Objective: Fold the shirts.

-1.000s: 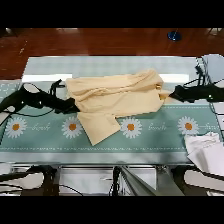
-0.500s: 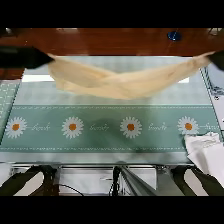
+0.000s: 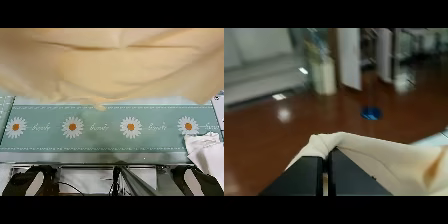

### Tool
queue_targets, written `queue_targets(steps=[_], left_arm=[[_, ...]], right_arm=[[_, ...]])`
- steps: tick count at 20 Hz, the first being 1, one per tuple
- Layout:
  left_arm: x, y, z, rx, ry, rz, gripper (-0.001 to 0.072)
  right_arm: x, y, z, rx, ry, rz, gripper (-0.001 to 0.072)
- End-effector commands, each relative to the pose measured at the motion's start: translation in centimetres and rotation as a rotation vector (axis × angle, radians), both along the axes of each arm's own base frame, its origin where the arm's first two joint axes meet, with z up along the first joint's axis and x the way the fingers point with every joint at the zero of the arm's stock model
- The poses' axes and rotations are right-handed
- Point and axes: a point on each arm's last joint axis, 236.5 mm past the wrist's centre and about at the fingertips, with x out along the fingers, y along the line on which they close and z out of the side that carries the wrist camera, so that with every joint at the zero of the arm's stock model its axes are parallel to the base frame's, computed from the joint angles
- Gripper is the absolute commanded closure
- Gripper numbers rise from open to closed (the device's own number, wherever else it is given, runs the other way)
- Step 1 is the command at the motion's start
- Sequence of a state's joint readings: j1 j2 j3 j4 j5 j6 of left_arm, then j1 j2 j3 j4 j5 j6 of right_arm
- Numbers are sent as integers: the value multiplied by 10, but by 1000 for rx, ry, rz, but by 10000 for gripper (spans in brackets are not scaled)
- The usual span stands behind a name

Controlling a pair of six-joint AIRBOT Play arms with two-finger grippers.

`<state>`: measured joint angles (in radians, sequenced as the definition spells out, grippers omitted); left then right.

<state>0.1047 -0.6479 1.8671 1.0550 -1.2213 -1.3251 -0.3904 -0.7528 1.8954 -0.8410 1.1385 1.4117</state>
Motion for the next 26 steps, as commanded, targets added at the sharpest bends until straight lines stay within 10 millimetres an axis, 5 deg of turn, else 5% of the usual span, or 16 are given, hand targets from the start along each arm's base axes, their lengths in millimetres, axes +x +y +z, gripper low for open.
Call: queue_targets(steps=[1,7,11,14,18,26], left_arm=[[-70,43,21,-26,-107,227,684],[-105,63,-57,-20,185,330,684],[-80,65,-106,17,416,326,684],[-34,66,-170,49,657,293,684],[63,60,-229,-11,726,236,684],[241,79,-326,63,738,215,684]], right_arm=[[-46,-2,23,7,-22,-98,688],[-67,3,-61,-60,331,-102,688],[-46,-27,-142,-79,689,-128,689],[-5,-37,-197,-11,885,-60,689],[71,-52,-254,35,1001,-36,689],[251,-3,-370,-47,999,14,689]])
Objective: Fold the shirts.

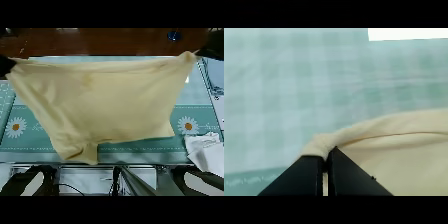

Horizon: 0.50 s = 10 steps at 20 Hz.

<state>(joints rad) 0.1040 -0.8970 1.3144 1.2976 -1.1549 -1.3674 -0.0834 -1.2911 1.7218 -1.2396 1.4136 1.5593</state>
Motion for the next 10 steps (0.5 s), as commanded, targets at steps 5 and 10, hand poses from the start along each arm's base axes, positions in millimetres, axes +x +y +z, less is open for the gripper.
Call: queue_targets(steps=[5,10], left_arm=[[107,13,-124,-15,123,12,684],[147,23,-163,-30,93,65,684]], right_arm=[[126,13,-114,15,-45,-60,689],[163,6,-166,16,-65,-108,688]])
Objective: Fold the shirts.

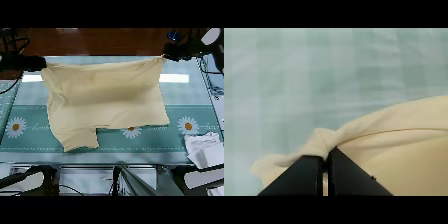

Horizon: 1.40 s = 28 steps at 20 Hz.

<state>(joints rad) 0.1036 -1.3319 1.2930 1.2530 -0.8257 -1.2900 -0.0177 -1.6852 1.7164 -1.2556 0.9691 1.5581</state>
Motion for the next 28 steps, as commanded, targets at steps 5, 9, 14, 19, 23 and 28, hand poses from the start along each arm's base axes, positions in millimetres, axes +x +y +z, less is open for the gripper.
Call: queue_targets(steps=[5,9,14,19,23,28], left_arm=[[46,-3,-61,-85,-9,71,684],[49,-19,-96,-88,47,47,684],[52,-15,-105,-85,53,57,684],[11,2,-78,-50,154,6,684],[-55,-11,-101,-113,425,-47,684],[-65,-20,-143,-157,474,-17,683]], right_arm=[[48,3,-55,81,-59,-82,688],[49,4,-89,91,-4,-87,688],[48,4,-97,78,7,-75,688],[13,-1,-67,-36,66,42,688],[-25,-6,-85,-93,234,101,688],[-31,3,-116,-48,308,109,688]])
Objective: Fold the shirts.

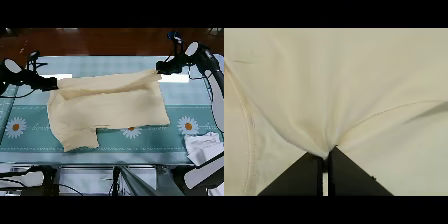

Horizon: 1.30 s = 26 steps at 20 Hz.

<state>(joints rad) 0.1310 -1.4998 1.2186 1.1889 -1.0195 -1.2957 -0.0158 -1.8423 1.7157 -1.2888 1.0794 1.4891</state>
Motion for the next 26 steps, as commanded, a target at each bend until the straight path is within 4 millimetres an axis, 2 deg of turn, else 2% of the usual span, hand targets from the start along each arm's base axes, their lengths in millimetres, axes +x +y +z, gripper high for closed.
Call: queue_targets(steps=[1,4,6,7,8,9,10,11,12,13,14,16,17,19,21,23,24,26], left_arm=[[-16,-6,-29,-32,79,17,683],[-19,-7,-47,-42,126,26,683],[-19,-6,-50,-43,131,32,680],[-19,-4,-47,-38,130,20,614],[-25,3,-42,-25,152,0,429],[-33,16,-35,1,191,-15,252],[-46,37,-25,41,239,-24,170],[-60,59,-13,73,282,-14,170],[-76,79,-1,79,312,21,170],[-90,92,11,49,312,90,170],[-102,97,19,-1,291,160,170],[-135,97,23,-98,247,273,170],[-157,95,18,-114,240,296,170],[-198,80,3,-177,259,342,169],[-211,42,-4,-341,237,367,167],[-223,13,-13,-442,271,348,61],[-231,7,-19,-458,299,349,30],[-240,1,-27,-470,329,352,30]], right_arm=[[-10,6,-20,22,73,11,688],[-12,15,-29,68,96,4,687],[-11,15,-29,71,94,2,686],[-13,16,-26,71,101,7,638],[-18,12,-20,62,112,22,516],[-25,5,-11,39,122,64,445],[-34,-8,2,-12,135,111,445],[-47,-30,13,-86,163,128,445],[-66,-61,23,-185,216,127,443],[-88,-91,30,-264,292,106,340],[-105,-106,35,-251,344,69,261],[-128,-104,34,-97,393,24,261],[-137,-101,30,-27,407,14,261],[-150,-94,22,79,423,17,262],[-157,-91,13,107,429,19,262],[-160,-90,8,112,439,21,262],[-158,-87,8,124,429,20,262],[-152,-82,11,145,400,29,262]])
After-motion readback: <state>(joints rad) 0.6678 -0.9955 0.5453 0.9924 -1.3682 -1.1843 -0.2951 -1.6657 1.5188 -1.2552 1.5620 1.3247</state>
